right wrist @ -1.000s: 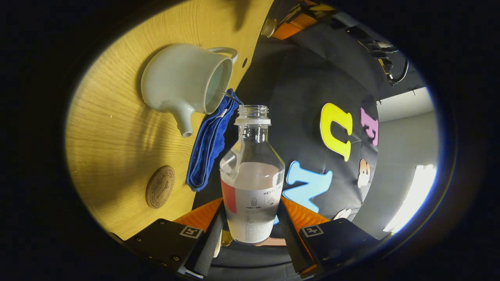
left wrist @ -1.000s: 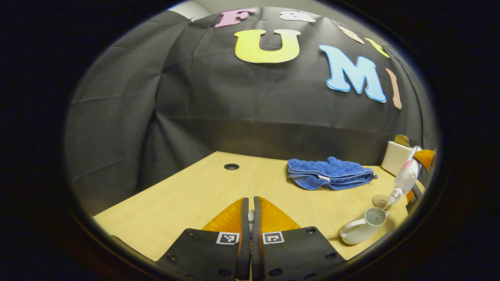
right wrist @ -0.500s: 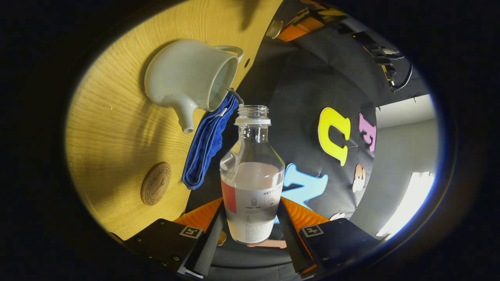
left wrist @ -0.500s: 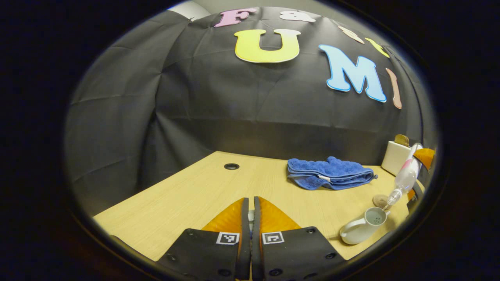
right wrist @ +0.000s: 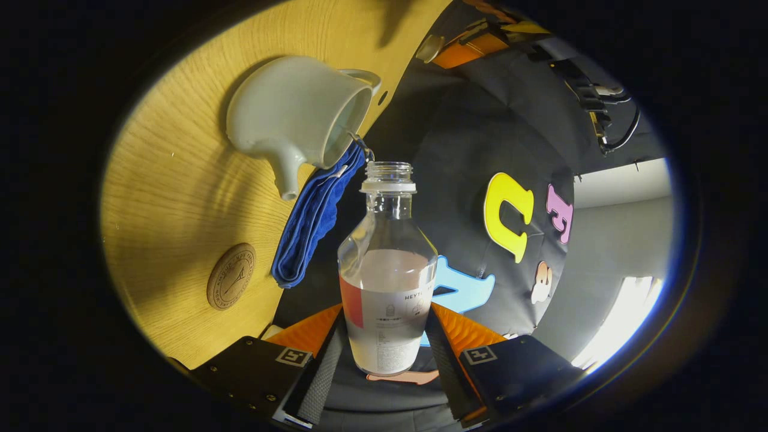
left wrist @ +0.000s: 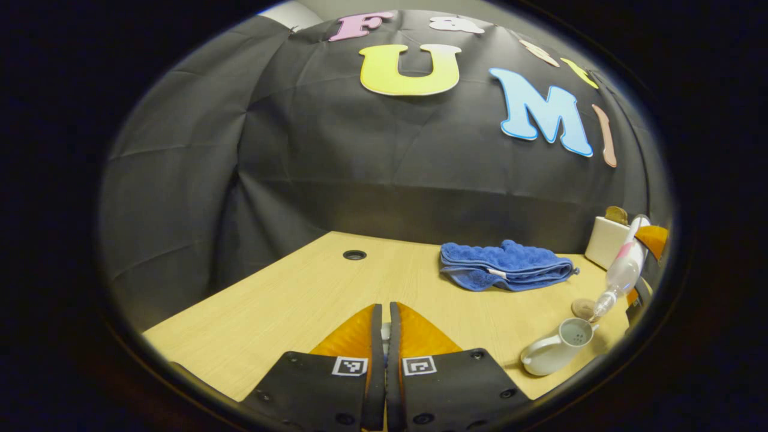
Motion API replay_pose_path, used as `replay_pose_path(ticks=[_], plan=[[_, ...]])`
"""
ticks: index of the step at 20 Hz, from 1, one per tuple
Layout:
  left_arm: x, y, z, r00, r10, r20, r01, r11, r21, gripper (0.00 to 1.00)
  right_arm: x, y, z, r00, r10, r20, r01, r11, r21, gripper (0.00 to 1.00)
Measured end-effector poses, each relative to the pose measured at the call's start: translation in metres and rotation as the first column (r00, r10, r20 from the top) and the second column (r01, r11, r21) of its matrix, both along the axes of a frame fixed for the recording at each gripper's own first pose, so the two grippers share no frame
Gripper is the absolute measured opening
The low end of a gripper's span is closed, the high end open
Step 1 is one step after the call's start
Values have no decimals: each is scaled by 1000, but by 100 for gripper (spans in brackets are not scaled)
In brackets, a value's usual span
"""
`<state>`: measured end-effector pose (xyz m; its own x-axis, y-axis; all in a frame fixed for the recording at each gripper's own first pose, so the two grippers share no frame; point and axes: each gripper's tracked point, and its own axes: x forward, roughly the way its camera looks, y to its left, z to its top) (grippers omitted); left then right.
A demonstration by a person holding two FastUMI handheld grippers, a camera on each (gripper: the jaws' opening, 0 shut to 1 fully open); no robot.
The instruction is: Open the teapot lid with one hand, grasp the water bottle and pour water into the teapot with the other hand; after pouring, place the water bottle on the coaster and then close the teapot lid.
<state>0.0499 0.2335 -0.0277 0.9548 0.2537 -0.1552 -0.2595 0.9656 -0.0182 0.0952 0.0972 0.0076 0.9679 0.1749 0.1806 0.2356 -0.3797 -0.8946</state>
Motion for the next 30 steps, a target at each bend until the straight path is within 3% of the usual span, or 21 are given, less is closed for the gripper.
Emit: replay_pose_path(ticks=[30], plan=[[0,-1,1,1000,-7,-2,7,1000,-1,8,-4,7,11,996,45,80,-33,988,-148,76]])
